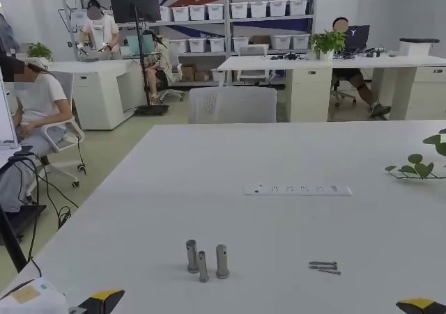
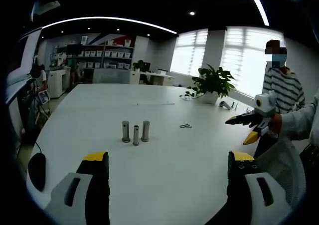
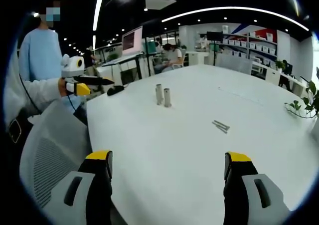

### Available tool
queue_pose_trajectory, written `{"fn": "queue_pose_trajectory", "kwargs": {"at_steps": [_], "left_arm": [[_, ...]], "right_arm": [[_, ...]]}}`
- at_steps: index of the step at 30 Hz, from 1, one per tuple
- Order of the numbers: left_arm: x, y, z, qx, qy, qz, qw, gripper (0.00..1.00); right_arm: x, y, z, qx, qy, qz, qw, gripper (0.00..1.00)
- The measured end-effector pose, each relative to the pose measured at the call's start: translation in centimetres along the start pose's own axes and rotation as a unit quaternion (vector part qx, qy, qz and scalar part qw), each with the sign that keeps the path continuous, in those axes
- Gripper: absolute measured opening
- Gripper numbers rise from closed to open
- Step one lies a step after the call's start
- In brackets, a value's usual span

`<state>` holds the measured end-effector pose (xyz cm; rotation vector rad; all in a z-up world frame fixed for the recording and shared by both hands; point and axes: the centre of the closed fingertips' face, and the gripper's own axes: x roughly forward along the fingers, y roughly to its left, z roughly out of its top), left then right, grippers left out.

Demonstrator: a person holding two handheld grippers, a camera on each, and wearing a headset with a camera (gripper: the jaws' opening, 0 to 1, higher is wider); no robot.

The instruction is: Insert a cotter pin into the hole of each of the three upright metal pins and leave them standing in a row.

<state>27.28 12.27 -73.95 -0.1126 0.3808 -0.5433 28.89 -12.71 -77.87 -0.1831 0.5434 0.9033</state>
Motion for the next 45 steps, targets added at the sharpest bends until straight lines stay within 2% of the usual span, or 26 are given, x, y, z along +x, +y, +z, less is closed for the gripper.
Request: {"fn": "queue_pose_trajectory", "kwargs": {"at_steps": [6, 13, 23, 32, 35, 41, 45], "left_arm": [[0.2, 0.1, 0.0, 0.0, 0.002, 0.001, 1.0, 1.0], [0.9, 1.1, 0.4, -0.004, 0.006, 0.006, 1.0, 0.96], [3.0, 1.6, 1.0, 0.008, 0.018, 0.003, 0.9998, 0.87], [5.0, 2.9, 0.6, 0.017, 0.033, -0.002, 0.9993, 0.67], [5.4, 3.5, 0.4, 0.022, 0.034, 0.008, 0.9992, 0.61], [6.5, 5.3, 0.3, 0.011, 0.028, 0.039, 0.9988, 0.53], [7.4, 6.3, 0.4, 0.022, 0.027, 0.065, 0.9973, 0.46]], "right_arm": [[0.0, -0.1, 0.0, 0.001, 0.0, 0.0, 1.0, 0.94], [0.1, -0.2, -0.1, 0.004, 0.002, 0.0, 1.0, 0.94], [0.1, -0.7, -0.3, 0.009, 0.004, -0.004, 0.9999, 0.94], [0.1, -1.0, -0.3, 0.012, 0.005, -0.008, 0.9999, 0.94], [0.1, -1.1, -0.4, 0.013, 0.008, -0.009, 0.9999, 0.94], [0.2, -1.4, -0.5, 0.015, 0.012, -0.011, 0.9998, 0.94], [0.3, -1.6, -0.4, 0.015, 0.013, -0.011, 0.9997, 0.94]]}}
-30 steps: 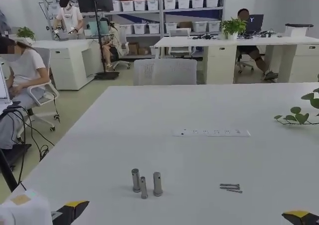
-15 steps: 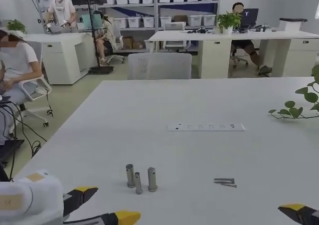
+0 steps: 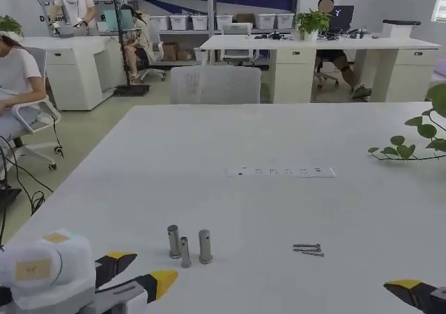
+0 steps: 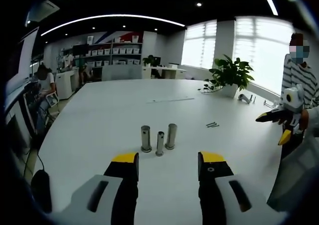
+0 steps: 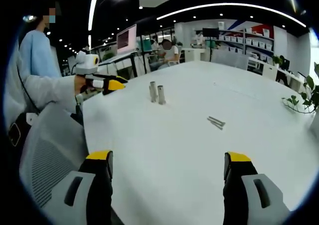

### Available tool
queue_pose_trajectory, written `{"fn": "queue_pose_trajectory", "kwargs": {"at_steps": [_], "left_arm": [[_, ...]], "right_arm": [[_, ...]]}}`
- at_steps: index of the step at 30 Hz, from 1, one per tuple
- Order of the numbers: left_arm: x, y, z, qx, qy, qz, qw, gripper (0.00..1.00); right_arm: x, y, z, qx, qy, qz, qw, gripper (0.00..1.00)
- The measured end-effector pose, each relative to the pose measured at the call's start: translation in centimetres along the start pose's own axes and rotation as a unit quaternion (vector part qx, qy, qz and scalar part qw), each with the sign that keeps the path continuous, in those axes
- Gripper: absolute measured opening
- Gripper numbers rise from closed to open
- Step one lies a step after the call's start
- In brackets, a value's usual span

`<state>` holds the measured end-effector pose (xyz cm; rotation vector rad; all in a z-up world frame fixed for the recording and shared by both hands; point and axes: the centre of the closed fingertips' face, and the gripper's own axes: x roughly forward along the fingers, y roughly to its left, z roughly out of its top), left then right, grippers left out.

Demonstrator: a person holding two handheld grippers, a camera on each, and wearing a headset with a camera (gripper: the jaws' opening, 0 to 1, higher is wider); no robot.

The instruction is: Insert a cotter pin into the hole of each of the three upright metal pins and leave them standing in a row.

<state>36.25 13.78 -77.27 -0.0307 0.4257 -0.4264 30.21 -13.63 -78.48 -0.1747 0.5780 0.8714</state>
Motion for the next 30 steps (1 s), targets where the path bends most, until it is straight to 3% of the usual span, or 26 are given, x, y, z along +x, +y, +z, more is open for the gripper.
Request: {"fn": "queue_pose_trajectory", "kwargs": {"at_steps": [5, 26, 30], "left_arm": [[1.3, 0.5, 0.1, 0.006, -0.005, 0.02, 0.9998, 0.44], [6.3, 0.5, -1.8, -0.013, 0.02, 0.04, 0.9989, 0.32], [7.1, 0.6, -1.6, -0.013, 0.018, 0.049, 0.9986, 0.31]], "right_arm": [[0.1, -0.3, 0.2, 0.001, 0.0, -0.002, 1.0, 0.94], [0.2, -0.7, -0.4, 0.015, 0.008, -0.01, 0.9998, 0.93], [0.3, -0.7, -0.3, 0.016, 0.008, -0.011, 0.9998, 0.93]]}}
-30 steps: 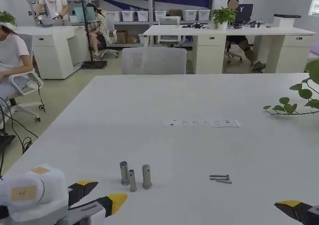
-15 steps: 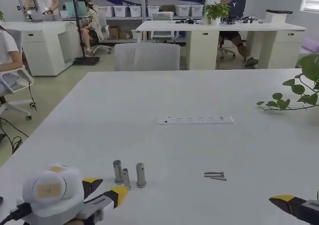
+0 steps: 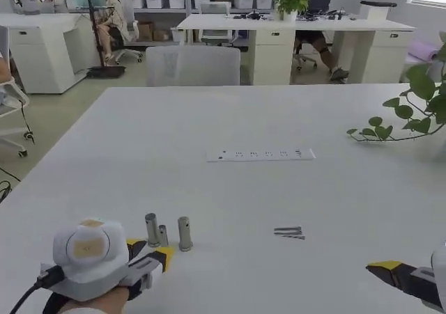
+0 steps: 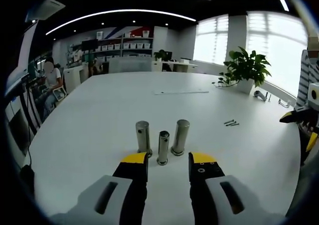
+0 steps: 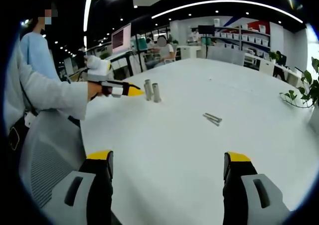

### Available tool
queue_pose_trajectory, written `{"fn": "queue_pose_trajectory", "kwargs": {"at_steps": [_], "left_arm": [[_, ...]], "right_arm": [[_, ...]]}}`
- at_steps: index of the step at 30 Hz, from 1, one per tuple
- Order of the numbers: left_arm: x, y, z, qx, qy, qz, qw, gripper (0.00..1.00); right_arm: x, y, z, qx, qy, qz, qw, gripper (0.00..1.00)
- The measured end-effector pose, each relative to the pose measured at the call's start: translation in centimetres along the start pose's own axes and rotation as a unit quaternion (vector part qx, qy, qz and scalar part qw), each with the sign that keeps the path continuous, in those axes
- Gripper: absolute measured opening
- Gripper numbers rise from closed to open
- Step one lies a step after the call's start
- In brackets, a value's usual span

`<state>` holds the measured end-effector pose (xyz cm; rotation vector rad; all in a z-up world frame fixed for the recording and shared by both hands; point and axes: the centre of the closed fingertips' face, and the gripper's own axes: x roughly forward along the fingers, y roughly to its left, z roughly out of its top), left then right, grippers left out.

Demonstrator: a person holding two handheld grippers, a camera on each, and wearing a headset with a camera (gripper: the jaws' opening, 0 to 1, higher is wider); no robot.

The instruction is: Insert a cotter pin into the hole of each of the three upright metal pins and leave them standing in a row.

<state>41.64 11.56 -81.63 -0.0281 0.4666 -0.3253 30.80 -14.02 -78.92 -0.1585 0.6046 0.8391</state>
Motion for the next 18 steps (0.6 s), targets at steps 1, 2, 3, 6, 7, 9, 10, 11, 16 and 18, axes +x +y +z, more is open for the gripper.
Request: {"fn": "queue_pose_trajectory", "kwargs": {"at_steps": [1, 2, 3, 6, 7, 9, 10, 11, 16, 18], "left_arm": [[0.2, 0.1, 0.0, 0.002, -0.001, 0.003, 1.0, 0.3], [0.4, 0.1, 0.1, 0.0, 0.0, 0.004, 1.0, 0.29], [0.6, 0.1, 0.1, 0.0, -0.001, 0.005, 1.0, 0.28], [1.0, 0.4, 0.1, 0.0, -0.001, 0.013, 0.9999, 0.25], [1.2, 0.4, 0.0, 0.0, 0.0, 0.015, 0.9999, 0.25], [1.4, 0.4, -0.3, -0.006, 0.006, 0.016, 0.9998, 0.24], [1.6, 0.4, -0.4, -0.006, 0.007, 0.016, 0.9998, 0.24], [1.7, 0.4, -0.5, -0.009, 0.008, 0.018, 0.9998, 0.24], [2.6, 0.3, -1.2, -0.016, 0.013, 0.019, 0.9996, 0.21], [2.8, 0.3, -1.2, -0.02, 0.012, 0.019, 0.9996, 0.21]], "right_arm": [[0.0, 0.0, 0.0, 0.0, 0.0, -0.001, 1.0, 0.93], [0.0, -0.1, 0.0, 0.0, 0.001, -0.001, 1.0, 0.93], [0.1, -0.1, 0.0, 0.001, 0.001, -0.001, 1.0, 0.93], [0.1, -0.1, 0.1, 0.001, 0.002, -0.002, 1.0, 0.93], [0.1, -0.1, 0.1, 0.002, 0.002, -0.003, 1.0, 0.93], [0.0, -0.2, 0.1, 0.002, 0.003, -0.004, 1.0, 0.93], [0.0, -0.3, 0.0, 0.002, 0.004, -0.005, 1.0, 0.93], [0.0, -0.3, 0.0, 0.003, 0.005, -0.005, 1.0, 0.93], [-0.2, -0.5, 0.0, 0.003, 0.008, -0.008, 0.9999, 0.93], [-0.2, -0.6, 0.0, 0.003, 0.01, -0.01, 0.9999, 0.93]]}}
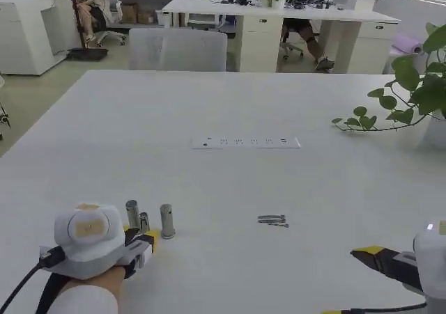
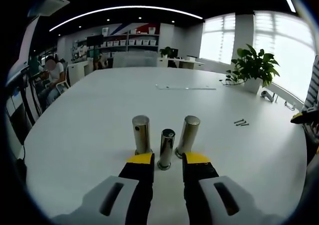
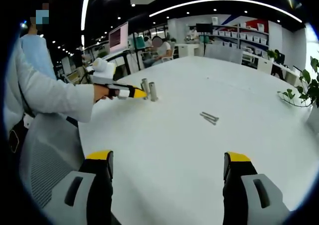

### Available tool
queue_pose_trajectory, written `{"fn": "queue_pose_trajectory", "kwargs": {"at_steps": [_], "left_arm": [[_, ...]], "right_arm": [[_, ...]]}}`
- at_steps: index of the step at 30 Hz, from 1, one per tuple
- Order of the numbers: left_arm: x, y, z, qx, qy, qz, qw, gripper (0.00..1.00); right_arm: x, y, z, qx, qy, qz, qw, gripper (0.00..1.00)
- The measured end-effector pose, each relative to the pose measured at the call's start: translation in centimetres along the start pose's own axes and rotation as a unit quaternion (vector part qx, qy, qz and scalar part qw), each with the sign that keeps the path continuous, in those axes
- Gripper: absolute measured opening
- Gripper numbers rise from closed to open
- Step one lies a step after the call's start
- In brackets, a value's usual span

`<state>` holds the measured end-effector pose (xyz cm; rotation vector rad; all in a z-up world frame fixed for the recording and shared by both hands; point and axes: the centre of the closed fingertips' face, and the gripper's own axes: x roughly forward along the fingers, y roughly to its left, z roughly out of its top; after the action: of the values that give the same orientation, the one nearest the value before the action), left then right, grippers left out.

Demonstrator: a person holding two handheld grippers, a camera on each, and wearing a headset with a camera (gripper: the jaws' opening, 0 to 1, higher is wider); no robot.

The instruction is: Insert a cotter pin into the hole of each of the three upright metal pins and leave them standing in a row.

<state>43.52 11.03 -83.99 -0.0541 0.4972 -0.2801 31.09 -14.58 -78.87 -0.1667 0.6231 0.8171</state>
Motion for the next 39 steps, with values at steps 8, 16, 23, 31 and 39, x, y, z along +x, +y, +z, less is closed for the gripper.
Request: {"fn": "queue_pose_trajectory", "kwargs": {"at_steps": [8, 16, 23, 31, 39], "left_arm": [[0.64, 0.09, 0.15, -0.004, 0.001, -0.003, 1.0, 0.13], [0.63, 0.36, -0.08, 0.008, 0.008, -0.001, 0.9999, 0.09], [0.87, 0.37, 0.0, 0.015, 0.006, -0.003, 0.9999, 0.08], [0.67, 0.38, 0.02, 0.033, 0.0, -0.014, 0.9994, 0.07], [0.2, 0.25, -0.19, 0.039, 0.003, -0.031, 0.9988, 0.06]], "right_arm": [[0.04, 0.01, -0.25, 0.002, 0.005, -0.001, 1.0, 0.93], [0.28, -0.04, -0.06, 0.002, 0.005, 0.0, 1.0, 0.93], [0.33, 0.0, 0.0, 0.002, 0.006, 0.001, 1.0, 0.93], [0.44, 0.08, -0.06, 0.002, 0.008, 0.002, 1.0, 0.93], [0.71, 0.28, 0.24, -0.001, 0.007, 0.006, 1.0, 0.93]]}}
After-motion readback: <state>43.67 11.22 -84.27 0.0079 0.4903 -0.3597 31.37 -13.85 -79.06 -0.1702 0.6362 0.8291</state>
